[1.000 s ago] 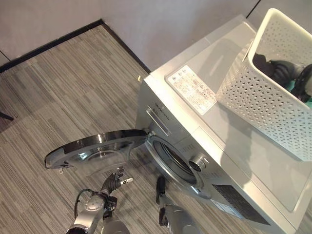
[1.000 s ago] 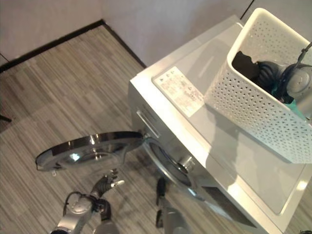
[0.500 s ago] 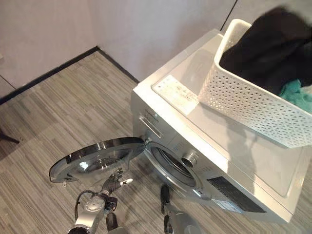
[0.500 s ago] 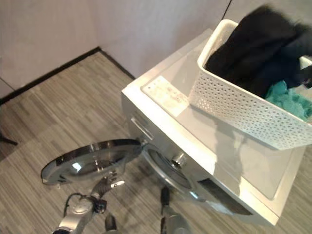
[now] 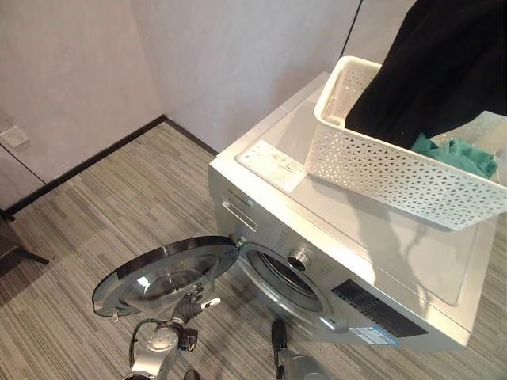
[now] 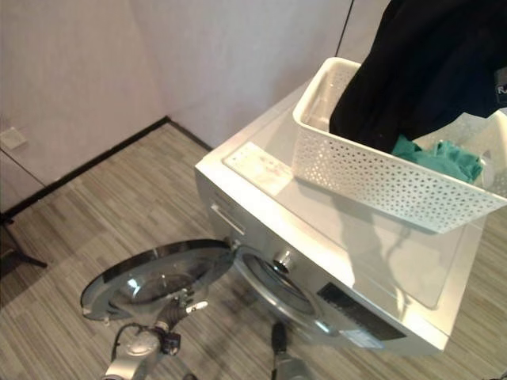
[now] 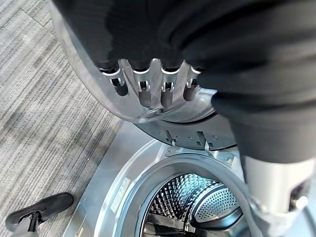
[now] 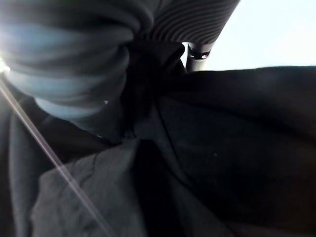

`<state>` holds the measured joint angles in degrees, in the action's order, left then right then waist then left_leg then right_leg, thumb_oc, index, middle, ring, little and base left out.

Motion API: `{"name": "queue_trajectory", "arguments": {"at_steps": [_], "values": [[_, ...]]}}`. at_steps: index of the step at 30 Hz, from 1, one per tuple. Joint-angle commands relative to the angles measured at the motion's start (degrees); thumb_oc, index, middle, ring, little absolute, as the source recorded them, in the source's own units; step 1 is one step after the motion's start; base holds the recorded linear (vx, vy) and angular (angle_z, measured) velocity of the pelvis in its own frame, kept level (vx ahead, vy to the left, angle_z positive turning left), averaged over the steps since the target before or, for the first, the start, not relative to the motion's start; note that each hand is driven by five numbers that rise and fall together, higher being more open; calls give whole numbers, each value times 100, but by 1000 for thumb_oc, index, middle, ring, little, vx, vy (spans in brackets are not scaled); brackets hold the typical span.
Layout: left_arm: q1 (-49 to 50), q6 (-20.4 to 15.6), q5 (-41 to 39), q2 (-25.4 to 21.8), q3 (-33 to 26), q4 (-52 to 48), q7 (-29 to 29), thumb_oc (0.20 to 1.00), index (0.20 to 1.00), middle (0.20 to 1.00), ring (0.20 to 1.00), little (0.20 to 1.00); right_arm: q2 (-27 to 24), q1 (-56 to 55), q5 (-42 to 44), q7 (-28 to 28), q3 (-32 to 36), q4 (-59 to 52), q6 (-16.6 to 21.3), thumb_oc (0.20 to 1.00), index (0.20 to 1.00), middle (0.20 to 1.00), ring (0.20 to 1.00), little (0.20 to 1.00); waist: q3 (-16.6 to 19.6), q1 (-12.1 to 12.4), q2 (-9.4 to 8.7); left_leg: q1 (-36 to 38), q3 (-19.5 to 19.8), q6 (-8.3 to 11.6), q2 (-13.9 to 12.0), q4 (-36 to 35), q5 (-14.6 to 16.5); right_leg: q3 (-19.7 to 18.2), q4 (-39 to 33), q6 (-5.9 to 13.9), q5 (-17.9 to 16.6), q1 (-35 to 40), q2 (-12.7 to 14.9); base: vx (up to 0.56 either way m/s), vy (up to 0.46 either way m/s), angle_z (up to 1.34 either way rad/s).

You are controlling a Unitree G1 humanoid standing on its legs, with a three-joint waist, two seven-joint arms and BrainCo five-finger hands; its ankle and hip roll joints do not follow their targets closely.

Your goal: Grab the laundry basket,head to the washer,open it,put in the laundry and shut it.

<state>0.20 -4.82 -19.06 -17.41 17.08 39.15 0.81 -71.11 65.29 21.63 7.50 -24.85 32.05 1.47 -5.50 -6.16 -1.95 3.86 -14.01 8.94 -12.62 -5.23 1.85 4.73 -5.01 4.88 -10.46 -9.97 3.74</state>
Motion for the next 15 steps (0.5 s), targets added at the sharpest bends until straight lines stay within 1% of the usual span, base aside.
{"name": "queue_trajectory", "arguments": {"at_steps": [1, 5, 6, 7, 8, 9, 10, 11, 12, 13, 14, 15], "values": [[-258, -197, 187, -262, 208, 32, -97, 1000, 1000, 1000, 1000, 1000, 32, 474, -31, 376, 460, 160, 222, 200, 200, 200, 200, 200, 50, 99, -416, 391, 169, -87, -283, 219, 189, 112, 578, 452, 788, 109, 524, 0, 0, 0], [-369, -217, 198, -278, 205, 0, -135, 1000, 1000, 1000, 1000, 1000, -120, 336, -37, 533, 671, -28, 322, 200, 200, 200, 200, 200, -5, 56, -459, 102, 295, -92, -313, 859, 303, 21, 465, 405, 769, 160, 513, -44, -1, 1], [-374, -229, 202, -316, 198, -42, -140, 1000, 1000, 1000, 1000, 1000, -148, 300, -82, 585, 727, -93, 347, 200, 200, 200, 200, 200, -22, 65, -477, 38, 404, -104, -316, 1054, 347, -42, 462, 394, 759, 163, 490, -22, 6, 4], [-374, -227, 201, -321, 199, -45, -140, 1000, 1000, 1000, 1000, 1000, -148, 283, -85, 587, 745, -99, 346, 200, 200, 200, 200, 200, -25, 68, -479, 19, 411, -104, -322, 1093, 367, -41, 463, 394, 758, 163, 488, -23, -2, 5], [-377, -242, 193, -364, 185, -93, -145, 1000, 1000, 1000, 1000, 1000, -147, 248, -93, 626, 808, -157, 375, 200, 200, 200, 200, 200, -48, 98, -497, -40, 588, -105, -317, 1281, 392, -121, 471, 380, 753, 159, 442, -67, 17, 4], [-340, -303, 141, -518, 190, -327, -152, 1000, 1000, 1000, 1000, 1000, -145, 323, -36, 731, 806, -189, 473, 200, 200, 200, 200, 200, -143, 248, -541, -195, 1374, -40, -242, 1705, 410, -387, 542, 346, 754, 121, 288, -91, 42, -8], [-292, -321, 132, -594, 181, -465, -165, 1000, 1000, 1000, 1000, 1000, -136, 438, -15, 737, 725, -141, 521, 200, 200, 200, 200, 200, -129, 273, -579, -213, 1819, -83, -141, 1725, 520, -536, 563, 352, 717, 57, 269, -93, 104, -26], [-257, -351, 118, -656, 173, -556, -183, 1000, 1000, 1000, 1000, 1000, -144, 519, 3, 750, 682, -116, 540, 200, 200, 200, 200, 200, -109, 303, -597, -160, 2143, -108, -81, 1732, 628, -678, 573, 367, 682, 18, 240, -82, 138, -59], [-230, -367, 118, -701, 166, -626, -198, 1000, 1000, 1000, 1000, 1000, -138, 632, 63, 778, 620, -26, 562, 200, 200, 200, 200, 200, -104, 305, -636, -134, 2424, -119, 31, 1756, 705, -833, 604, 390, 593, -70, 260, -89, 204, -83], [-225, -382, 113, -716, 156, -669, -193, 1000, 1000, 1000, 1000, 1000, -166, 714, 90, 769, 597, 28, 558, 200, 200, 200, 200, 200, -95, 278, -650, -74, 2559, -164, 129, 1746, 913, -945, 630, 443, 547, -134, 285, -120, 294, -91], [-249, -387, 121, -732, 165, -738, -162, 1000, 1000, 1000, 1000, 1000, -221, 726, 71, 797, 658, -23, 552, 200, 200, 200, 200, 200, -92, 218, -640, -2, 2521, -219, 209, 1726, 1171, -1019, 622, 518, 524, -158, 389, -109, 338, -70], [-232, -397, 122, -731, 160, -769, -144, 1000, 1000, 1000, 1000, 1000, -222, 723, 64, 808, 700, -63, 553, 200, 200, 200, 200, 200, -80, 177, -637, 60, 2449, -248, 254, 1697, 1306, -1055, 630, 568, 489, -174, 450, -104, 383, -48]]}}
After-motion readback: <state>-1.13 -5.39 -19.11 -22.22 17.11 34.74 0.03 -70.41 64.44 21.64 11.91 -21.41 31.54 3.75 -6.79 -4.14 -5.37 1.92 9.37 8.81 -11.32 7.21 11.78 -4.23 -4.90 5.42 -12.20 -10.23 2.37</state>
